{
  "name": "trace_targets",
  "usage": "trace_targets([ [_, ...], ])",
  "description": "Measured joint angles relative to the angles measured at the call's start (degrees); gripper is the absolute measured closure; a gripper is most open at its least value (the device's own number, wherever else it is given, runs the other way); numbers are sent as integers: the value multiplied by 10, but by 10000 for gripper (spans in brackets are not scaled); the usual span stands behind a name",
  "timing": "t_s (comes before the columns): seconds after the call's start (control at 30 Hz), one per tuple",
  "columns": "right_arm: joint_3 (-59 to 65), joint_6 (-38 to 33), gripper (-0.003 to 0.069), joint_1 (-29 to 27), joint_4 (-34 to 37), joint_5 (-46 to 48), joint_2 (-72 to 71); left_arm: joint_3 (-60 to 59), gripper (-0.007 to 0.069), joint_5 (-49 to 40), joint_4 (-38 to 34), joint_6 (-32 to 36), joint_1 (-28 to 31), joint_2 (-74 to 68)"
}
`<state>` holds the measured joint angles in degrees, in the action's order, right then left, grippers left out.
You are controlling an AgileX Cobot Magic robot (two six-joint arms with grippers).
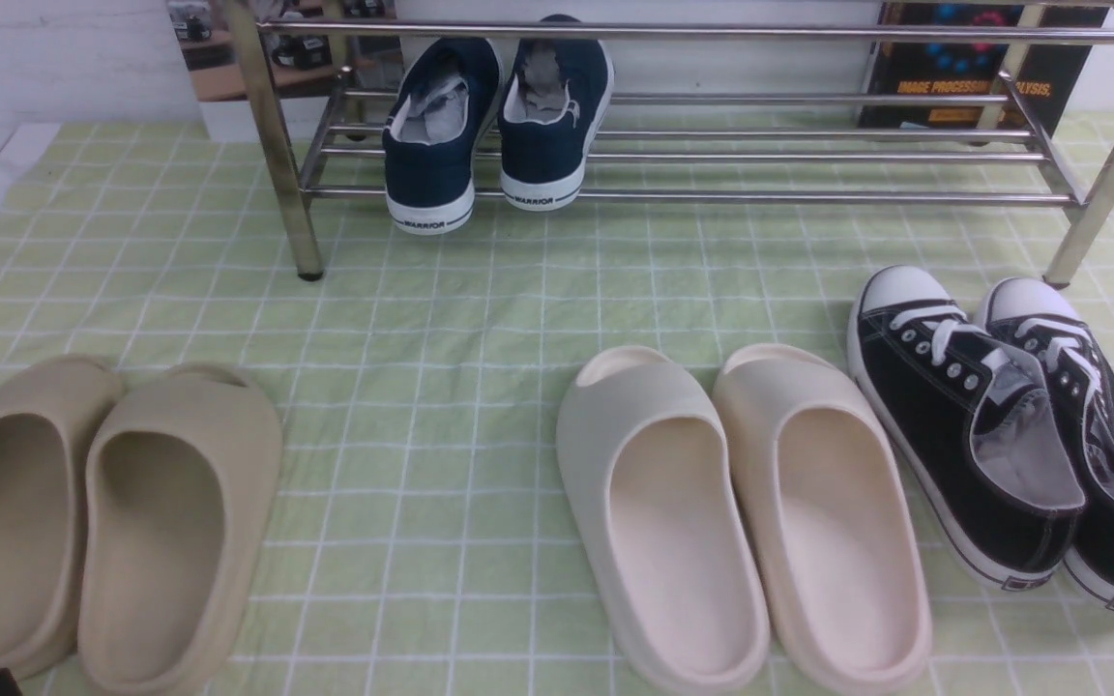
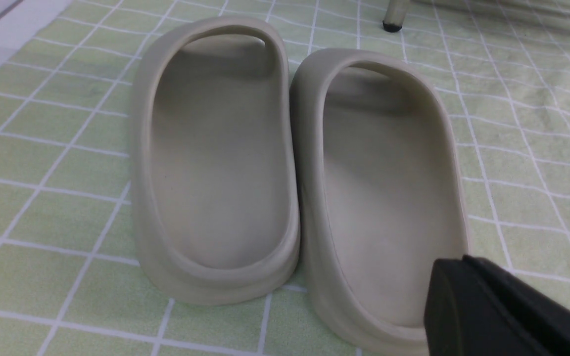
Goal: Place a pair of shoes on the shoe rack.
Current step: Use the right arm to grab the shoe closest to it
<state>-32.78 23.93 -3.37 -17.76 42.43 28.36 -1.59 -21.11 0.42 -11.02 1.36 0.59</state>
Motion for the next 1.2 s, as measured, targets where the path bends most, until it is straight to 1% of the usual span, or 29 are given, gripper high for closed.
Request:
trace_targets([
  [0.03,-31,-64,664,0,46,65,63,0,636,0,0,0,0,0],
  [0.07,-34,-71,664,0,52,65,70,0,636,0,0,0,0,0],
  [0.1,-56,-119,664,2,101,107,118,0,636,0,0,0,0,0],
  [0.17,-85,-198,664,13,183,158,190,0,636,0,0,0,0,0],
  [0.23,-112,-267,664,33,250,188,251,0,636,0,0,0,0,0],
  [0.3,-138,-308,664,55,289,200,297,0,636,0,0,0,0,0],
  [0.37,-167,-332,662,78,312,202,346,0,636,0,0,0,0,0],
  [0.4,-171,-332,661,80,312,202,352,0,636,0,0,0,0,0],
  [0.5,-227,-334,652,118,299,202,443,0,636,0,0,0,0,0],
  [0.57,-254,-321,634,148,274,202,495,0,636,0,0,0,0,0],
  [0.6,-261,-317,630,154,267,201,504,0,636,0,0,0,0,0],
  [0.67,-283,-288,588,183,222,194,546,0,636,0,0,0,0,0],
  [0.73,-301,-253,523,198,182,181,576,0,636,0,0,0,0,0],
  [0.77,-312,-232,463,201,159,166,592,0,636,0,0,0,0,0],
  [0.83,-316,-212,377,201,133,141,609,0,636,0,0,0,0,0],
  [0.87,-316,-212,377,201,133,141,609,0,636,0,0,0,0,0],
  [0.97,-317,-195,230,201,121,104,641,0,636,0,0,0,0,0],
  [1.0,-317,-195,219,201,122,103,645,0,636,0,0,0,0,0],
  [1.03,-317,-195,191,201,136,97,661,0,636,0,0,0,0,0],
  [1.07,-317,-201,183,201,147,95,673,0,636,0,0,0,0,0],
  [1.13,-317,-226,195,202,162,91,700,0,636,0,0,0,0,0],
  [1.17,-317,-239,218,202,165,89,713,0,636,0,0,0,0,0],
  [1.2,-317,-246,257,202,167,89,725,0,636,0,0,0,0,0],
])
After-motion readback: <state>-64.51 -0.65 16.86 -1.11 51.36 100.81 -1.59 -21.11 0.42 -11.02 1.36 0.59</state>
